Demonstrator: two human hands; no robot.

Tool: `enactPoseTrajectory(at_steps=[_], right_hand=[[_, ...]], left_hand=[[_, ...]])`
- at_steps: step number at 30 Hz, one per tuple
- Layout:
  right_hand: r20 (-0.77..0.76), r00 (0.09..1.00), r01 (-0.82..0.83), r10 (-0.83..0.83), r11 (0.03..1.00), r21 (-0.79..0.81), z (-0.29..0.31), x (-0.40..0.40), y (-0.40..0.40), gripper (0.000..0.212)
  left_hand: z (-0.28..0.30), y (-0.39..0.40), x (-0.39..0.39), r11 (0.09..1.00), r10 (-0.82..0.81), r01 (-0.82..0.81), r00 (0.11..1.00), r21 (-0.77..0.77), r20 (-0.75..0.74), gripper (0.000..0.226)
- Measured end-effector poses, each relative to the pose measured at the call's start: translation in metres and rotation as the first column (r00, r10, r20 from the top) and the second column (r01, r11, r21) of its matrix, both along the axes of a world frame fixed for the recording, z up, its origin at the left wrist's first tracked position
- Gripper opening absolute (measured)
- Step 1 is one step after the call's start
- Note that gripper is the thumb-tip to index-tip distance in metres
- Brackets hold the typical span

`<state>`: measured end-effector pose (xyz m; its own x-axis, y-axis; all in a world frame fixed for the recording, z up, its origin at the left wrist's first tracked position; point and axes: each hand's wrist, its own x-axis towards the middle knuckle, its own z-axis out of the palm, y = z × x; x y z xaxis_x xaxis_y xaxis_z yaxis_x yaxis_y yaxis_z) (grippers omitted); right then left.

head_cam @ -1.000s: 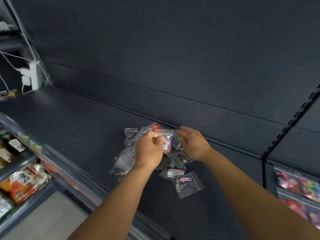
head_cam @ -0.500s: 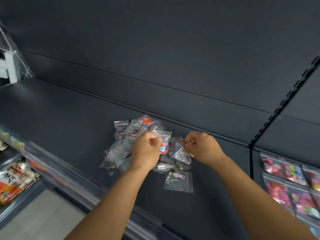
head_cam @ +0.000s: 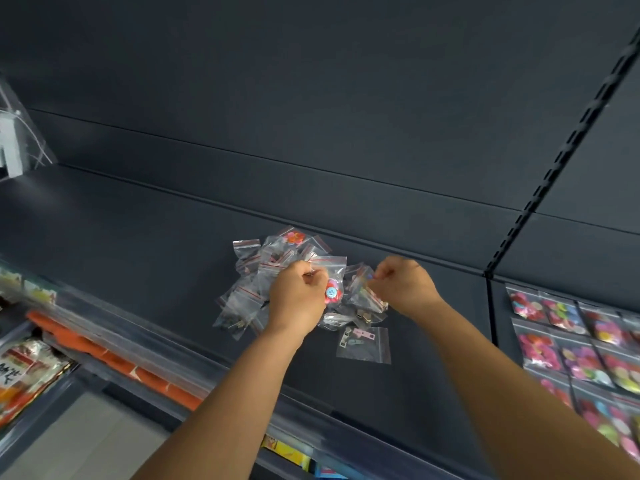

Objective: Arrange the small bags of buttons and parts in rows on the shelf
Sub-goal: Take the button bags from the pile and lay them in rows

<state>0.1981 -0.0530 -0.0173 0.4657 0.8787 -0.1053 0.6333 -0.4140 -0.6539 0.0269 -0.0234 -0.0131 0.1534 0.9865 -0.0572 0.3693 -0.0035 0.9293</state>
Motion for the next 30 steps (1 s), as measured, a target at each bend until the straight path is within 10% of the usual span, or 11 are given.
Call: enactPoseTrajectory(at_steps=[8,30], right_hand=[[-0.506,0.858,0.252,-0.086,0.929,0.270,0.030,-0.011,-0.053,0.015],[-0.667,0.687,0.509,-0.288,0.846,0.158,0.058,0.053,-0.237,0.014]], left_hand=[[0.017,-0.027,0.015,0.982,-0.121,0.152,0.962,-0.111,0.243,0.008],[0.044,-0.157,0.129,0.837,-0.401,0.504,0.831,-0.214,0.386,0.029]])
